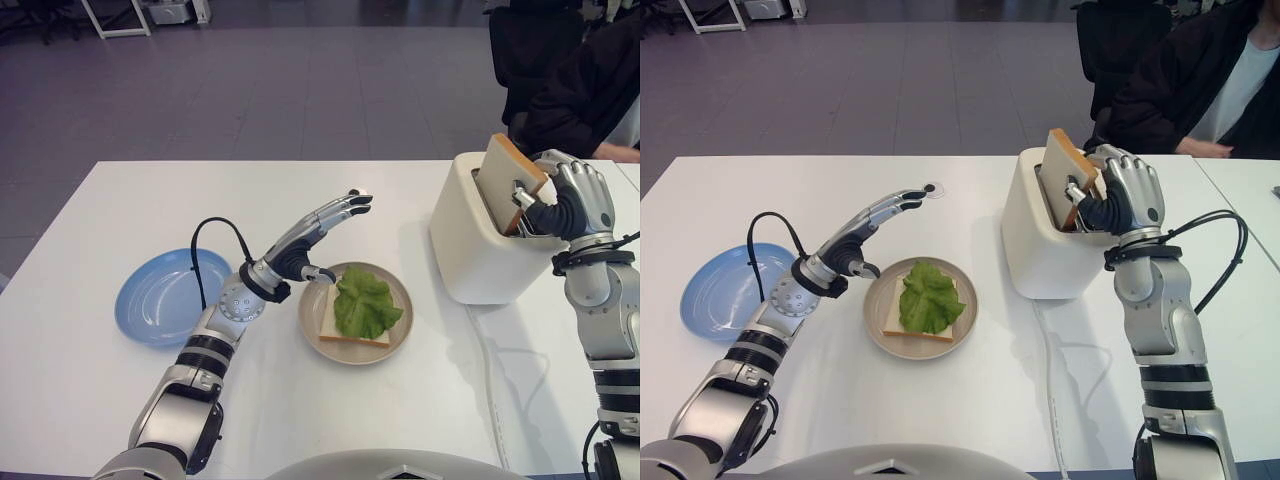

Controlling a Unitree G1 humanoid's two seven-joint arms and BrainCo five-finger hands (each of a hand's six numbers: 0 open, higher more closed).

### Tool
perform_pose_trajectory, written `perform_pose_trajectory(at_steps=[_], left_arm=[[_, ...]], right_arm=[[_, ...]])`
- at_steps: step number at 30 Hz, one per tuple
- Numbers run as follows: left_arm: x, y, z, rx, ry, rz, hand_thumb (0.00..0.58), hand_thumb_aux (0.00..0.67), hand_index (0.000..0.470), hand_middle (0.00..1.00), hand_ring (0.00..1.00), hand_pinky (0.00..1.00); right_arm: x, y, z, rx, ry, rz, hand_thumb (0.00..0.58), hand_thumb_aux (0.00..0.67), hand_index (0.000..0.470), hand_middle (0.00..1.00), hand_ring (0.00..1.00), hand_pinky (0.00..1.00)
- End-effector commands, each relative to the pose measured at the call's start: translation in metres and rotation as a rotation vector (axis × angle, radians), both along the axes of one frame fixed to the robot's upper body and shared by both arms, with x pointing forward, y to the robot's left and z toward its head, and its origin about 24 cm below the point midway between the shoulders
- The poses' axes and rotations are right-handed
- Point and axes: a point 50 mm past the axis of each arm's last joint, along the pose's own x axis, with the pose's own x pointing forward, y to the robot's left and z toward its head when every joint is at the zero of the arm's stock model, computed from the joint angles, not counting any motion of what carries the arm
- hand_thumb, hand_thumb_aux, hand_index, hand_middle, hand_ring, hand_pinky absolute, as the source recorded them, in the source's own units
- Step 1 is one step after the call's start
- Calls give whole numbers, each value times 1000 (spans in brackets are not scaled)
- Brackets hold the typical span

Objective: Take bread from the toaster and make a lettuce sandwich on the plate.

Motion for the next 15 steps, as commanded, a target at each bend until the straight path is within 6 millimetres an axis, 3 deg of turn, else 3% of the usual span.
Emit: perform_pose_trajectory(at_steps=[1, 11, 15], left_arm=[[1, 6, 3, 2, -7, 18, 0, 0, 0, 0, 0, 0], [4, 19, 9, -42, -21, 67, 0, 0, 0, 0, 0, 0], [4, 27, 14, -79, -27, 86, 0, 0, 0, 0, 0, 0]], right_arm=[[-2, 0, 18, 63, -105, 23, 580, 670, 470, 1000, 1000, 1000], [-6, -1, 35, 210, -208, 87, 580, 670, 470, 1000, 1000, 1000], [-10, 8, 39, 284, -205, 184, 580, 670, 470, 1000, 1000, 1000]])
